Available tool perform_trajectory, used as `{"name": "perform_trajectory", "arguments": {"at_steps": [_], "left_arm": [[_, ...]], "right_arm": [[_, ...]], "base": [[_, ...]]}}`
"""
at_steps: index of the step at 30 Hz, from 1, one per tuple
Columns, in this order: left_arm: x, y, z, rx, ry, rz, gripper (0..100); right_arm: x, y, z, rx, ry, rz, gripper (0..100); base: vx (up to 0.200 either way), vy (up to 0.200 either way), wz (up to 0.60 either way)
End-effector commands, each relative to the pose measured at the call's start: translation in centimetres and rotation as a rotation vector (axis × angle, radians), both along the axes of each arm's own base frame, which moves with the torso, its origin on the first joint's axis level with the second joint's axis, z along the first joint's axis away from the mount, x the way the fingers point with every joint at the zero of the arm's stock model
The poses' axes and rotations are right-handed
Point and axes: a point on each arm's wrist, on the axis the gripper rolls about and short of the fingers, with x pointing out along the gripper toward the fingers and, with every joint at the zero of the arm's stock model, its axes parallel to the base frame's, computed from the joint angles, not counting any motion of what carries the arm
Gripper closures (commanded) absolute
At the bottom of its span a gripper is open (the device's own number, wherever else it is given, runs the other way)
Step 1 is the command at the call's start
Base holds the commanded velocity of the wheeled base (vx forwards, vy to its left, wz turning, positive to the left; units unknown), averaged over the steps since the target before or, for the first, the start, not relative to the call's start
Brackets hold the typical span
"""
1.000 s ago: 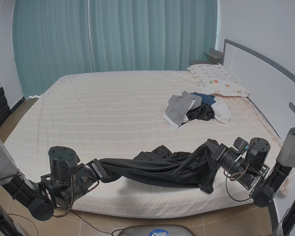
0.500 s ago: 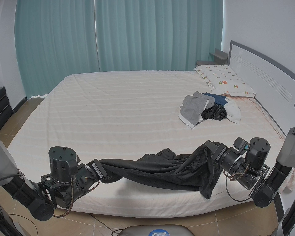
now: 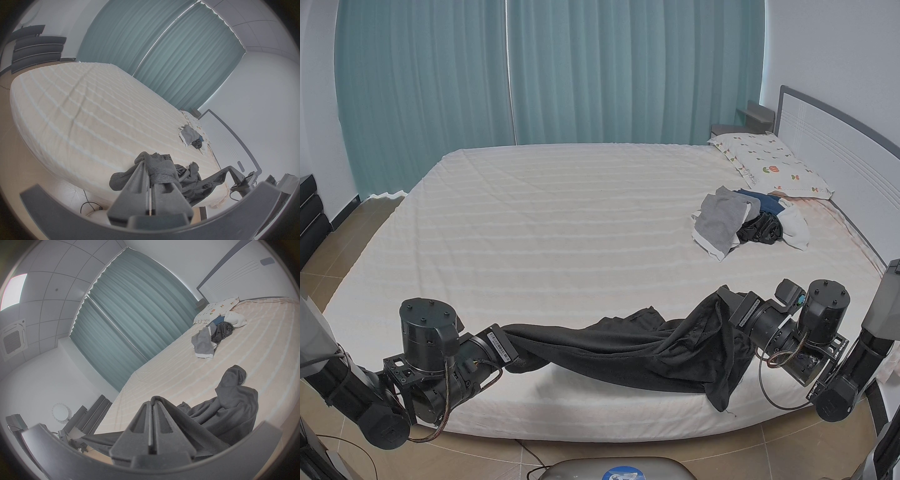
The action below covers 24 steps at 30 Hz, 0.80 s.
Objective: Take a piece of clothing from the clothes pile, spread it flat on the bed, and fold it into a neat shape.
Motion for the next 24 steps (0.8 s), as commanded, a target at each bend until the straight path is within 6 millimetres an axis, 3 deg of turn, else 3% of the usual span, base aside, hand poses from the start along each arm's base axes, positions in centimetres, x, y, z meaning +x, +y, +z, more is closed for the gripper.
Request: {"name": "perform_trajectory", "arguments": {"at_steps": [1, 17, 24], "left_arm": [[0.03, -0.03, -0.09, 0.001, 0.002, 0.000, 100], [0.01, -0.06, -0.09, 0.001, 0.002, -0.002, 100], [-0.12, -0.03, -0.20, 0.004, 0.007, -0.003, 100]], "right_arm": [[0.00, 0.02, 0.09, 0.004, -0.007, 0.001, 100], [0.00, -0.03, 0.13, 0.004, -0.008, 0.001, 100], [-0.08, -0.11, 0.14, 0.004, -0.007, 0.001, 100]], "base": [[0.000, 0.200, 0.00], [0.000, 0.200, 0.00], [0.000, 0.000, 0.00]]}}
